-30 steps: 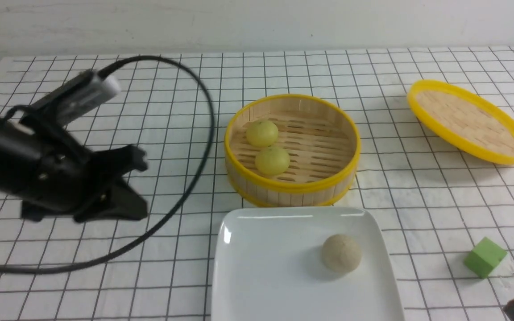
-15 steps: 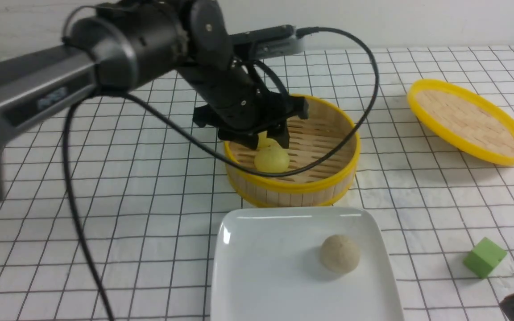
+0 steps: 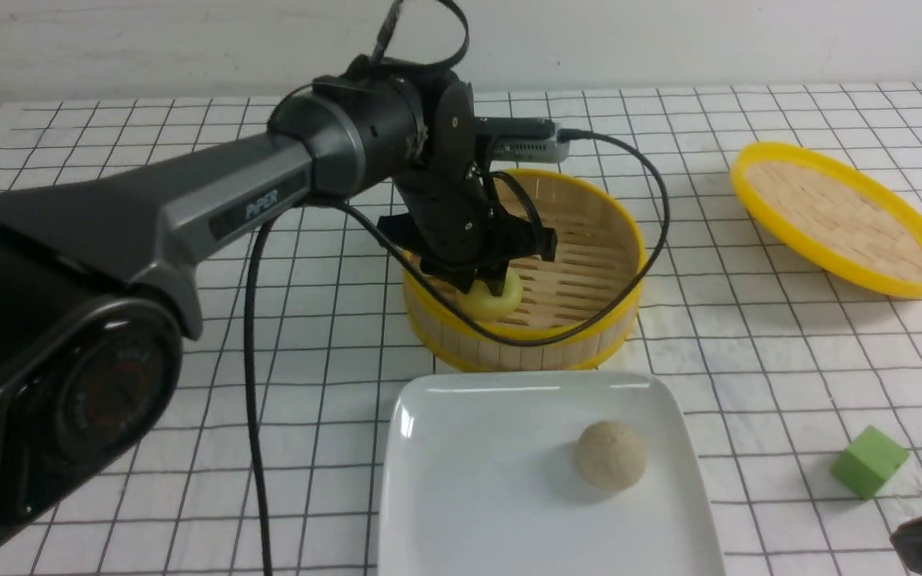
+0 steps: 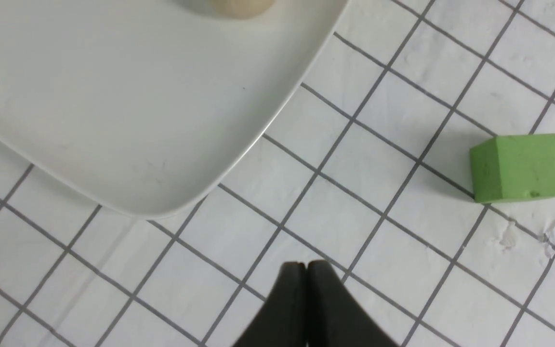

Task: Put the steamed buns into the plate on the white-black tablecloth.
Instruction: 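Reach into the bamboo steamer and grasp a bun with the left gripper, then carry the bun from the bamboo steamer to the plate with the left gripper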

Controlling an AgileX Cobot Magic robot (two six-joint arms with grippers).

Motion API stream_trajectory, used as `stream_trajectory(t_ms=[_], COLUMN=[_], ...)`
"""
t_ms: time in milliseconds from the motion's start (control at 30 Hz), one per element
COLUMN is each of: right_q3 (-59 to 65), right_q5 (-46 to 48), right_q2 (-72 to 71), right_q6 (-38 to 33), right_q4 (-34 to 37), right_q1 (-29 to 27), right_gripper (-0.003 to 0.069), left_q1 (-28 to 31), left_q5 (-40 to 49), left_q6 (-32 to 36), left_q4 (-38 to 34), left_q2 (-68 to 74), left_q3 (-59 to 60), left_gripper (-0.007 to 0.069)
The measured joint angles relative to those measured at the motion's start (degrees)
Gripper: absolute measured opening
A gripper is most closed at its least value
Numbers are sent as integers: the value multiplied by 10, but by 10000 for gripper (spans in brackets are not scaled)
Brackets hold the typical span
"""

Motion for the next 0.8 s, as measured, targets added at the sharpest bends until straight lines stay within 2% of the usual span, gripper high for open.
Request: stream_trajectory(t_ms=[33, 67, 100, 133, 367, 567, 700, 800], right_q3=[0, 0, 0, 0, 0, 0, 0, 1], right_q5=[0, 0, 0, 0, 0, 0, 0, 0], right_q2=[0, 0, 0, 0, 0, 0, 0, 0], right_q6=[0, 0, 0, 0, 0, 0, 0, 0], right_q4=[0, 0, 0, 0, 0, 0, 1, 1], right_q1=[0, 0, 0, 0, 0, 0, 0, 0], right_gripper=[13, 14, 15, 17, 20, 21, 27, 30], left_q1=[0, 0, 0, 0, 0, 0, 0, -10], left_q5=[0, 3, 4, 11, 99, 202, 220, 220], left_q6=[0, -21, -22, -28, -31, 17, 35, 36], left_q4=[0, 1, 1, 2, 5, 5, -8, -26], left_q2=[0, 0, -1, -6, -100, -212, -272, -302], left_q3=[-1, -1, -1, -3, -52, -74, -16, 80], left_gripper=[157, 66, 66, 27, 18, 18, 18, 18])
